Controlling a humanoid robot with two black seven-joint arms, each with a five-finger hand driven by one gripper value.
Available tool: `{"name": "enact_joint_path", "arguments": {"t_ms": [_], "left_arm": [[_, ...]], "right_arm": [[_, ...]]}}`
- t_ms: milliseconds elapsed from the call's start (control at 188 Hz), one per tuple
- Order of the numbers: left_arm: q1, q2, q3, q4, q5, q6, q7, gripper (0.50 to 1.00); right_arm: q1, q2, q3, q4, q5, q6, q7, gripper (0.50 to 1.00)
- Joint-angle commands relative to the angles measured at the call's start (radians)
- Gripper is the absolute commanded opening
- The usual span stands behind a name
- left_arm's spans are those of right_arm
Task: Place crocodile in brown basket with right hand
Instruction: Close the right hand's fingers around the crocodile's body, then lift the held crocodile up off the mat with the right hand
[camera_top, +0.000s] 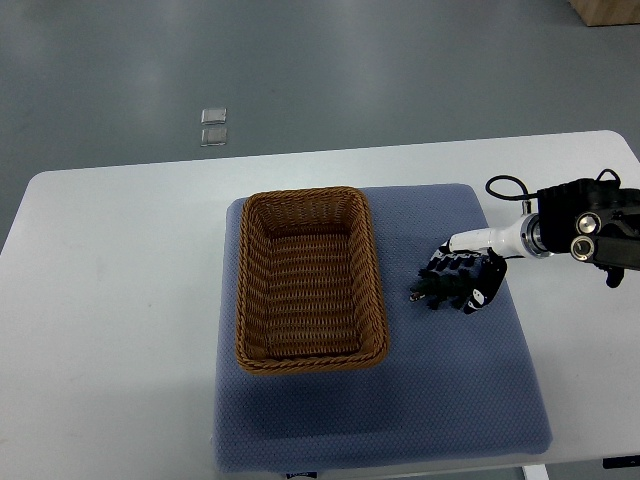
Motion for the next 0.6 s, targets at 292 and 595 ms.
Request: {"name": "enact_joint_path", "arguments": {"t_ms": [292,595], "left_arm": [[0.002,0.000,-0.001,0.005,0.000,0.000,0.000,1.000],[0.002,0.000,-0.001,0.007,0.000,0.000,0.000,1.000]], "right_arm": [[-0.037,0.019,-0.001,-0.038,-0.068,-0.047,0.033,0.527],[0.002,0.002,0.001,-0.042,-0.064,-0.053,0.033,0.500]]}}
